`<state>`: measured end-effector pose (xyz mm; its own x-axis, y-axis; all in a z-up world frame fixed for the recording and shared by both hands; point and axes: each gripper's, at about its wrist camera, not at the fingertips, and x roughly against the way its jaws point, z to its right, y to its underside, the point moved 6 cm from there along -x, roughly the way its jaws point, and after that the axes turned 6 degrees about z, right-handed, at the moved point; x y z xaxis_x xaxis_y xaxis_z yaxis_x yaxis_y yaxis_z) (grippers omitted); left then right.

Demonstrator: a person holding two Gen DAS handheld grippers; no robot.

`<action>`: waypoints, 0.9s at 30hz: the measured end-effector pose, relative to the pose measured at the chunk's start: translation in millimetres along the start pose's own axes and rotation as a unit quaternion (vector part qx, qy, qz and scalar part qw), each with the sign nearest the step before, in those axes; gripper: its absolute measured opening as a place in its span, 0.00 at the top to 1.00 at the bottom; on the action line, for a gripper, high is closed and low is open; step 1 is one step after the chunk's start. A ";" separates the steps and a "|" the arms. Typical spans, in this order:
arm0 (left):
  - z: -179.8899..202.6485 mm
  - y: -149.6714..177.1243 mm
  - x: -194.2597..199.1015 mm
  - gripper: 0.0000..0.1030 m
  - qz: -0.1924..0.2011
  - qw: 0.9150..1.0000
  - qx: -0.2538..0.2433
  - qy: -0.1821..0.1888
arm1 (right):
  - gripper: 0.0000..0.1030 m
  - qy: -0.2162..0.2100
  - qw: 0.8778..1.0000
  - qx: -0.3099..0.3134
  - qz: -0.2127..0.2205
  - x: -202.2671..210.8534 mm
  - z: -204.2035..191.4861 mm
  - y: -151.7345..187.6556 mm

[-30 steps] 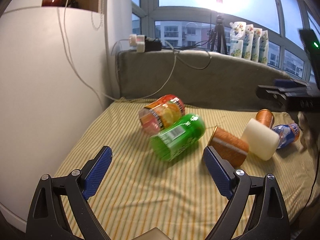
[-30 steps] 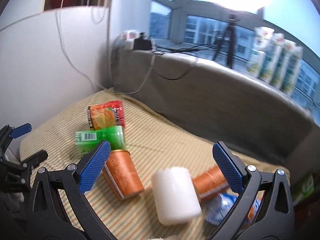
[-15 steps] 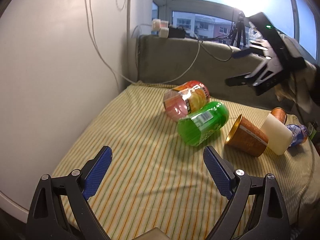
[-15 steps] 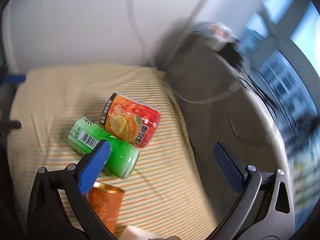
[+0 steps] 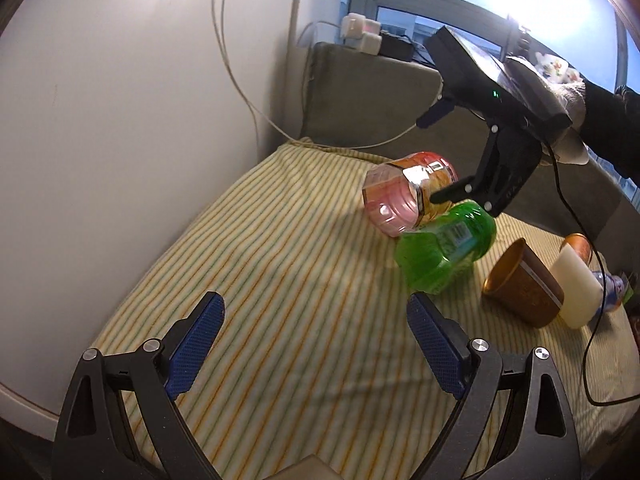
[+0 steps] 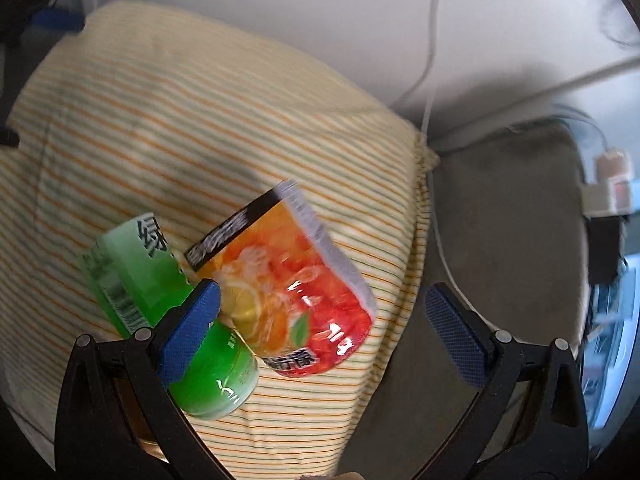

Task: Flip cup upright
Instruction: 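Move the right tool down to the lying orange lemon-tea bottle, then close the right gripper around the orange bottle's body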

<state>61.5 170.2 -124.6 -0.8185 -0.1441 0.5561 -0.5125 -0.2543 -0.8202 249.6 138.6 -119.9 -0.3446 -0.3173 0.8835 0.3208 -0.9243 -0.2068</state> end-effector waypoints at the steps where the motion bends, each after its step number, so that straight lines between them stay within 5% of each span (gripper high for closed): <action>1: -2.6 -0.1 -2.9 0.10 -0.002 1.000 0.004 0.000 | 0.00 -0.007 1.000 0.006 -0.005 -2.6 -1.0 1.4; 15: -17.5 4.8 -11.1 0.10 -0.010 1.000 0.020 -0.011 | 0.06 -0.056 0.998 0.008 -0.034 -38.2 -0.1 -5.3; 27: -10.4 2.7 -2.9 0.10 0.003 1.000 0.011 -0.011 | 0.08 -0.022 0.998 -0.055 0.004 -14.4 19.4 -3.3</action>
<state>59.8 179.8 -129.8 -0.8156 -0.1665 0.5541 -0.5015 -0.2742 -0.8206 270.7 150.4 -123.7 -0.3035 -0.3173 0.8985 0.2242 -0.9402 -0.2563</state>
